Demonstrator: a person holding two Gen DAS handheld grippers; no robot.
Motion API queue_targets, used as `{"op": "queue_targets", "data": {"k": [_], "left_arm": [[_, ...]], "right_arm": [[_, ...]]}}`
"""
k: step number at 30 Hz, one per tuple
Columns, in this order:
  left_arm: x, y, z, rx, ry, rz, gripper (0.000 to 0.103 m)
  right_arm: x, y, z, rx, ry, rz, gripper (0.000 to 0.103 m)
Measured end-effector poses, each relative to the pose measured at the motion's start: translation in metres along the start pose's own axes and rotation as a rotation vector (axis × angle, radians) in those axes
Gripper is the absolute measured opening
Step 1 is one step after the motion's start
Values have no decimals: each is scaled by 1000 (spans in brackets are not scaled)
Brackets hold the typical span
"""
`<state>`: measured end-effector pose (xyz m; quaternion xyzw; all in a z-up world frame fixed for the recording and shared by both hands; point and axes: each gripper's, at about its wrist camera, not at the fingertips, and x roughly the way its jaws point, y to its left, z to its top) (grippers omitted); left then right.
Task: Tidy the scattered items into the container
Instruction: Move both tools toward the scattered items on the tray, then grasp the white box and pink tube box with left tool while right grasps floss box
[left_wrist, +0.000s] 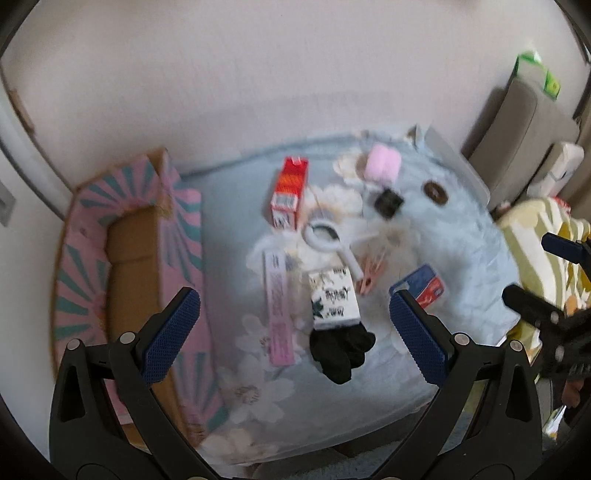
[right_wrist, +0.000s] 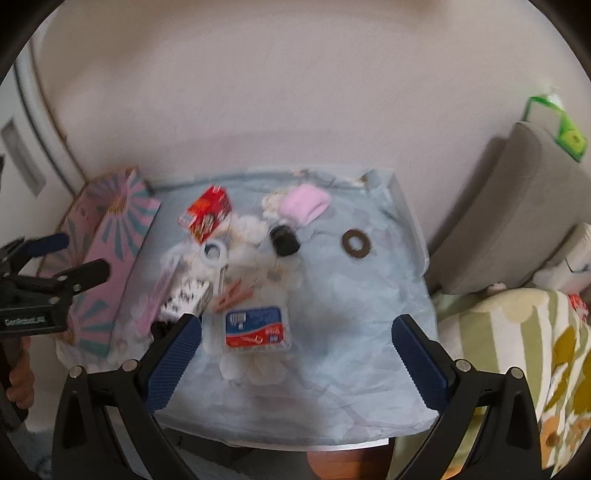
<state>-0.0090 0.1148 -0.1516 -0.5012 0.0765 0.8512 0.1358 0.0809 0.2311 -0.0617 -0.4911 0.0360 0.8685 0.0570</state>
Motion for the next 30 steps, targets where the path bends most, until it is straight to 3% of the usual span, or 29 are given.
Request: {"op": "queue_targets", "data": {"k": [5, 14, 30], "left_arm": [[39, -11, -7, -1, 74, -21, 102], [93, -18, -10, -31, 171, -27, 102], [127, -16, -18, -45, 204, 0, 102]], "right_arm": [[25, 9, -16, -80, 20, 34, 102], [71, 11, -40, -94, 6, 86, 102], [111, 31, -39, -147, -40, 60, 102]]}}
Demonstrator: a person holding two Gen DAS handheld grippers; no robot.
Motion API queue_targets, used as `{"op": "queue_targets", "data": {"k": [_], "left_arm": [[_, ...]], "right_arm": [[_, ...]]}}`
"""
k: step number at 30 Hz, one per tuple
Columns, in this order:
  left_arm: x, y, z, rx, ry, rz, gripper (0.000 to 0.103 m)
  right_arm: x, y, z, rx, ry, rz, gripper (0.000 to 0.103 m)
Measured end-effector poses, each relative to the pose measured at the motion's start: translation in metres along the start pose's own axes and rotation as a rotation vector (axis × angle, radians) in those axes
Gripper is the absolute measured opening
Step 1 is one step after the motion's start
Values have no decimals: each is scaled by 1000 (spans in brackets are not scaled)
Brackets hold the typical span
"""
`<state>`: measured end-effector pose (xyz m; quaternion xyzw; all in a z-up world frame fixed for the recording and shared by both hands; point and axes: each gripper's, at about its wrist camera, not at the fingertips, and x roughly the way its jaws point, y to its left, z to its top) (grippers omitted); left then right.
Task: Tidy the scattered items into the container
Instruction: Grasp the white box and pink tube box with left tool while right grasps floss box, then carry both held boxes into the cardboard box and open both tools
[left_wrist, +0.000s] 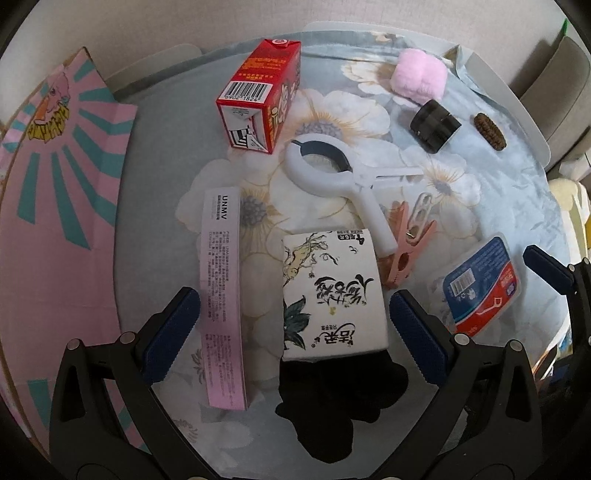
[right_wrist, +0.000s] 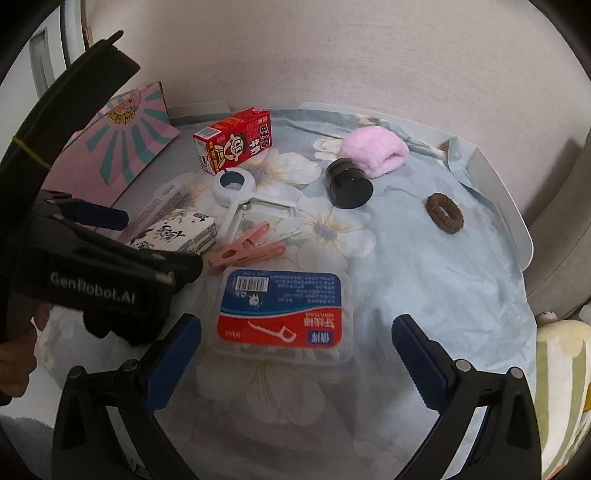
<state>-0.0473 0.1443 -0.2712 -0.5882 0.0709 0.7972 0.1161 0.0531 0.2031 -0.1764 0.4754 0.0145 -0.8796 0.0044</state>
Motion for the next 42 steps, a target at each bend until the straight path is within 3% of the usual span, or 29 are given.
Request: {"op": "queue_targets", "data": {"k": [8, 10, 13, 15, 17, 42], "left_arm": [[1, 3, 0, 10, -8, 10, 102], [0, 2, -1, 24, -21, 17, 98], [-2, 0, -2, 46, -30, 26, 90], [-2, -2, -5, 59, -33, 28, 74], [-2, -3, -6, 70, -37, 12, 68], [-28, -4, -7, 91, -120, -9, 67]], "right_arm": [[9, 5, 3, -35, 6, -44, 102], [11, 6, 3, -46, 9, -56, 95], [13, 7, 2, -47, 12, -38, 78], [13, 8, 2, -49, 6, -40, 78], [13, 8, 2, -47, 0, -41, 78], [0, 0, 0, 0, -42, -56, 78]]}}
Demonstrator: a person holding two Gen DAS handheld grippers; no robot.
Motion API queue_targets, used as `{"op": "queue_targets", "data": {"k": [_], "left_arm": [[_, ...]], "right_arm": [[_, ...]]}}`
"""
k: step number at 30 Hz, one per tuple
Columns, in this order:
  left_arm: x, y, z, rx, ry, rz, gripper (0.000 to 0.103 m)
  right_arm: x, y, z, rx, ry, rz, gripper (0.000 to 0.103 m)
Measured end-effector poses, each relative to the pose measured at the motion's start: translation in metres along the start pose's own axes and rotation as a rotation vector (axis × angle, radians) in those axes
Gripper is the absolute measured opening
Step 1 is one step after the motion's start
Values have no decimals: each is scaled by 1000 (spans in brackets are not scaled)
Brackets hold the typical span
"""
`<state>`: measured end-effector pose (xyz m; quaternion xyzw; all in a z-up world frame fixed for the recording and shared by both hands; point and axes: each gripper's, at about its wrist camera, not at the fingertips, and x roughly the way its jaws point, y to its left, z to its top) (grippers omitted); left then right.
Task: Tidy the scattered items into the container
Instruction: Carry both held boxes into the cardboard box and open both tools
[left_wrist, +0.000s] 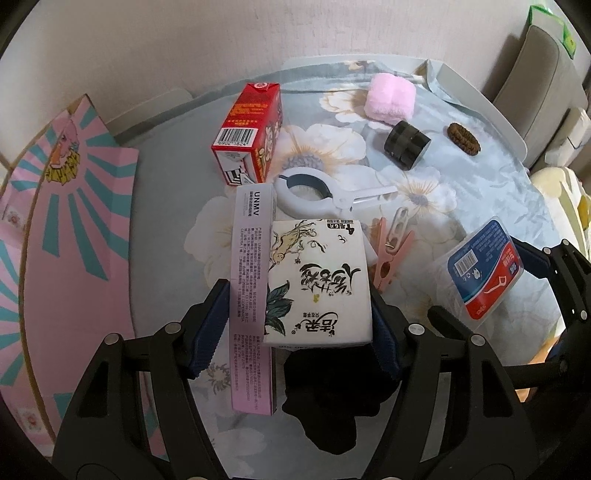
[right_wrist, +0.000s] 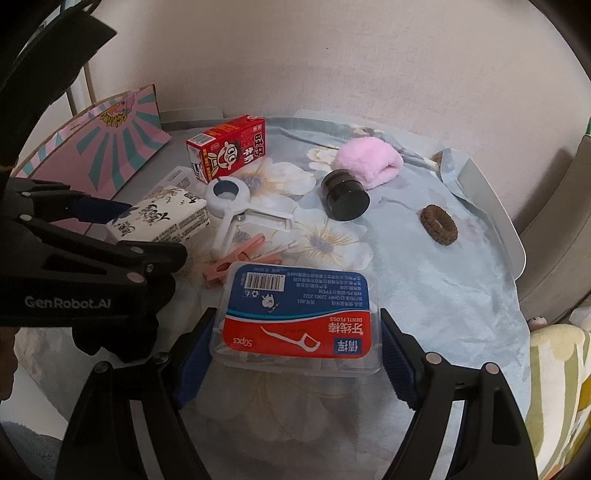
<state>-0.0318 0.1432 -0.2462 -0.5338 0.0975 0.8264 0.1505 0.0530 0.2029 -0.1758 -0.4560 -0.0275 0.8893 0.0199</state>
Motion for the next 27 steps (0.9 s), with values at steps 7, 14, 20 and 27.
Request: {"op": "queue_targets", "data": {"k": [7, 14, 20, 27], "left_arm": [[-12, 3, 3, -6, -17, 7, 67], [-51, 8, 19, 7, -74, 41, 67], [-89, 27, 32, -26, -125, 37, 67], [-128, 58, 37, -67, -179, 73, 67]], "right_arm": [[-10, -3, 2, 1, -21, 0, 78], [-28, -14, 17, 10, -51, -20, 78], [-55, -22, 43, 12, -107, -27, 78], [-80, -14, 79, -6, -160, -1, 78]]}}
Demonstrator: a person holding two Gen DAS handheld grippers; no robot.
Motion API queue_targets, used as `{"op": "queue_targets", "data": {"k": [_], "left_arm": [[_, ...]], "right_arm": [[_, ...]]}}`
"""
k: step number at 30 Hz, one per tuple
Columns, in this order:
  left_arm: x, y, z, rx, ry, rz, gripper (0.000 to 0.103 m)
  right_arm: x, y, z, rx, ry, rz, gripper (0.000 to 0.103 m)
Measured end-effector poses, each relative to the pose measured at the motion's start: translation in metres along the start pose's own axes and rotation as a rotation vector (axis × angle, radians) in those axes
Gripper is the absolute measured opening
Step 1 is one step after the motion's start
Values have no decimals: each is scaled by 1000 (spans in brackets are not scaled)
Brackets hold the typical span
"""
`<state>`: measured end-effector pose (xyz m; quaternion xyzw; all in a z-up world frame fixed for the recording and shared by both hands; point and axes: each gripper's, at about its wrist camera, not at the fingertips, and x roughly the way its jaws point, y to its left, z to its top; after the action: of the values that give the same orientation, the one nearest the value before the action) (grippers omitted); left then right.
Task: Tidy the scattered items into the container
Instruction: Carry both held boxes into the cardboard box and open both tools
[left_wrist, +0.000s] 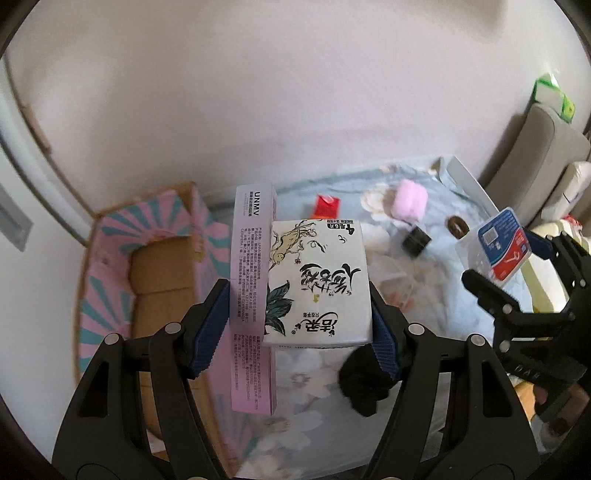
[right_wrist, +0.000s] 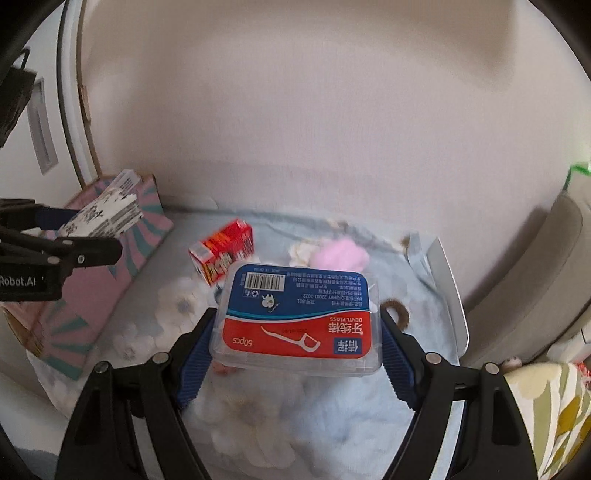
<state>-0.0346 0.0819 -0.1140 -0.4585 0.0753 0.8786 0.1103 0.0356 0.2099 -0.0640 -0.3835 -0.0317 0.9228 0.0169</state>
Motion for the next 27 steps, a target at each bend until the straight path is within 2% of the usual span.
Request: {"op": "queue_targets", "data": {"k": [11, 18, 23, 27], "left_arm": [[-44, 73, -5, -113, -41, 103, 67], [-51, 118, -21, -194, -25, 174, 67], [-48, 139, -43, -247, 3, 184, 67], [-31, 146, -62, -282, 45, 160, 67]], "right_arm": [[-18, 52, 50, -107, -90, 110, 78], [-13, 104, 75, -201, -122, 239, 78], [4, 142, 93, -265, -108, 318, 78], [27, 176, 111, -320, -98, 376, 78]]}}
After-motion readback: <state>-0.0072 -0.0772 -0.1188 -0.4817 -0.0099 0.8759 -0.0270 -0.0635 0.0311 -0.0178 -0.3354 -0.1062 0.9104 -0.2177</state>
